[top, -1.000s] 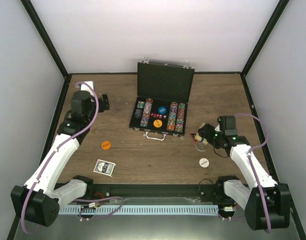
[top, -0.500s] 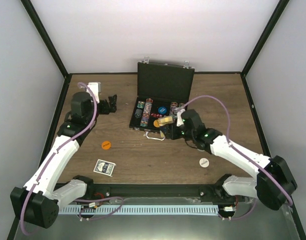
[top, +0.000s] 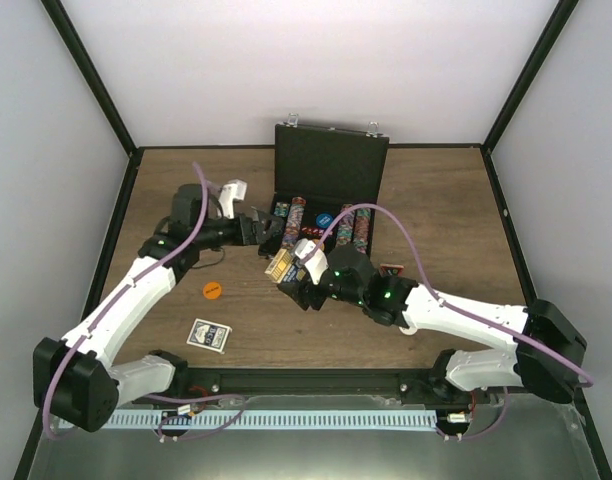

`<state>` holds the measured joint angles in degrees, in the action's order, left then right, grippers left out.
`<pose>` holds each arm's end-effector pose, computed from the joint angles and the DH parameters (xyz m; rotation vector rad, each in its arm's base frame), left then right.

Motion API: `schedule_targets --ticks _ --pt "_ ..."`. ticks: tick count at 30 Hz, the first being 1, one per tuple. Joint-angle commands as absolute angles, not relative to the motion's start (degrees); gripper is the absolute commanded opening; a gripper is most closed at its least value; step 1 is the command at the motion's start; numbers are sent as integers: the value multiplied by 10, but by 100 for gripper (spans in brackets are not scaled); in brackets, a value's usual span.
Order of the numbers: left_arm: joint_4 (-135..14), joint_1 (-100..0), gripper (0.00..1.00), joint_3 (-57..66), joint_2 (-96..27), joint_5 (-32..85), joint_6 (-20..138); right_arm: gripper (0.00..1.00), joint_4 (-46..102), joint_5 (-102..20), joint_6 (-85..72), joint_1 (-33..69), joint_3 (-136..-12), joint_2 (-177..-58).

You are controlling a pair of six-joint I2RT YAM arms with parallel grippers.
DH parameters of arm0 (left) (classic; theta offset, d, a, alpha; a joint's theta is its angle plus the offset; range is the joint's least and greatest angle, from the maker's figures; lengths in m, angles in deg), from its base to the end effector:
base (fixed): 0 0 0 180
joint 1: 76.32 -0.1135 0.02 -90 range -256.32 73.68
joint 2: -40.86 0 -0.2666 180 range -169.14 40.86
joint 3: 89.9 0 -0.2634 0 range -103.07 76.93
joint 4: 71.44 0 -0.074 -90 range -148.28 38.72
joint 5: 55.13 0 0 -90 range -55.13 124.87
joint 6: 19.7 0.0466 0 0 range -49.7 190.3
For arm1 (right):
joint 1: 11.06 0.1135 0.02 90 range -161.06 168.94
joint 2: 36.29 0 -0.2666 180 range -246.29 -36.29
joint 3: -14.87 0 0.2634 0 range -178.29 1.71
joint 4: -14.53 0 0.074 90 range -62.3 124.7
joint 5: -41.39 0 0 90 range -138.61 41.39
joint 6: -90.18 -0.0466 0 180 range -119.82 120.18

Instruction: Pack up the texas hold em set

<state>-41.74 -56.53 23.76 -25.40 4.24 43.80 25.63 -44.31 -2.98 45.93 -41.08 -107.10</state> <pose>0.2510 -0.1155 0.3015 0.2164 2.1694 -1.0345 0.1579 0.2495 0.2450 -0.9955 1.8519 0.7270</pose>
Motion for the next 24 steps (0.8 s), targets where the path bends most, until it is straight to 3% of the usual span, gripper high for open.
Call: schedule_targets --ticks 1,11,15,24 --pt "-431 -530 93 229 -270 -22 404 60 194 -454 31 469 -428 -1078" --pt "-341 -514 84 219 -289 -45 459 61 196 -502 60 470 -434 -1083" --pt "-326 -506 70 230 -278 -51 463 61 190 -507 50 469 -434 -1080" --pt "-291 -488 51 225 -277 -29 482 61 201 -537 49 469 -452 -1104"
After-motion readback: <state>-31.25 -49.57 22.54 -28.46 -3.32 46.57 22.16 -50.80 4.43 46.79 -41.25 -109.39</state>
